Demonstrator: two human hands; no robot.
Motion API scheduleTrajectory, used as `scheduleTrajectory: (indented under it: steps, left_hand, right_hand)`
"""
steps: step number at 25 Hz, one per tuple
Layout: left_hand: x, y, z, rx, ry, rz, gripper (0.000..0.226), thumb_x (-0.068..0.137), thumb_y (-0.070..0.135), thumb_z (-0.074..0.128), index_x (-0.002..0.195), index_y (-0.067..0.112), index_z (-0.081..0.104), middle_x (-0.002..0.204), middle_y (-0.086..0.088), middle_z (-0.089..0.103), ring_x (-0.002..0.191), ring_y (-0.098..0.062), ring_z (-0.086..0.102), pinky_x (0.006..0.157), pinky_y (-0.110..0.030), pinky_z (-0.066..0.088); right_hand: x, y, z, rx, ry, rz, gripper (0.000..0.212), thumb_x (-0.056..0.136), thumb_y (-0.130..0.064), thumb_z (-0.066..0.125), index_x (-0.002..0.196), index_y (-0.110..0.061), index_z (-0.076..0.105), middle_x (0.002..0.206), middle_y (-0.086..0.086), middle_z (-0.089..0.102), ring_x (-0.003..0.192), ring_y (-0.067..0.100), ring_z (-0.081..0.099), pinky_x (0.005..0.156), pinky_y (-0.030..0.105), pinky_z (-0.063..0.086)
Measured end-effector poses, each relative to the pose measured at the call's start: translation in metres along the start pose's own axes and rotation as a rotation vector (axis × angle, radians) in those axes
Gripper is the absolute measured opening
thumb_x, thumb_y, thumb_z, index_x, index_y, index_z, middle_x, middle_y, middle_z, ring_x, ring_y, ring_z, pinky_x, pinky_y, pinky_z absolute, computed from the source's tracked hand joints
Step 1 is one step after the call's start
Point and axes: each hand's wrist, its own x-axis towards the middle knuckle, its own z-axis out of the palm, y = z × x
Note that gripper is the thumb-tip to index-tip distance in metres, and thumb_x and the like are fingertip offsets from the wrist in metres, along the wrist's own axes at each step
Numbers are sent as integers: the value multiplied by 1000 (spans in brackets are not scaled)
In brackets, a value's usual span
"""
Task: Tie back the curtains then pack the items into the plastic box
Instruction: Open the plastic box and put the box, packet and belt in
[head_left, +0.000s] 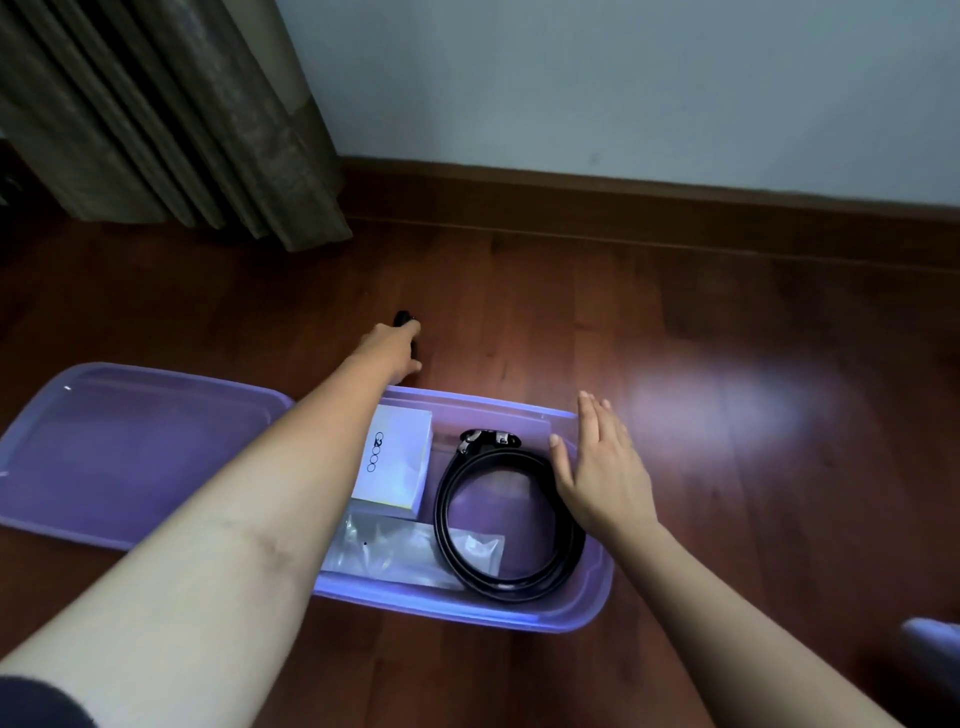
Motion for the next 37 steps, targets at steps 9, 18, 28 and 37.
scheduleTrajectory:
  steps: [9, 18, 28, 37]
  left_hand:
    - [-64, 33, -28, -519, 321, 247, 45, 80, 18, 59, 123, 28, 48, 107, -14, 65, 94, -27, 61, 75, -24, 40]
    - [-183, 29, 43, -126, -63, 564, 51, 82, 19, 59, 130, 30, 45, 104, -9, 63, 95, -30, 60, 79, -32, 47]
    - [-167, 42, 82, 345, -98, 580, 60, 93, 8, 49, 146, 19, 24, 145, -19, 37, 123, -36, 45, 93, -47, 47]
    - [-173, -49, -33, -447, 585, 292, 34, 87, 2, 59, 121, 1, 62, 124, -16, 63, 114, -25, 62, 101, -25, 40]
  right_hand:
    - [-2, -5, -6, 115, -26, 33, 53, 99, -28, 33, 147, -7, 22, 153, 10, 28, 144, 21, 20, 114, 34, 21]
    - [-3, -3, -10, 190, -51, 31, 50, 101, -25, 28, 148, -9, 23, 155, 7, 26, 144, 18, 18, 113, 31, 21]
    - [-1, -2, -9, 103, -104, 41, 54, 100, -31, 28, 148, -11, 18, 156, 8, 23, 145, 21, 17, 113, 36, 22]
    - [10, -105, -18, 159, 174, -119, 68, 90, -46, 23, 146, -7, 27, 154, 10, 28, 144, 24, 20, 117, 37, 12]
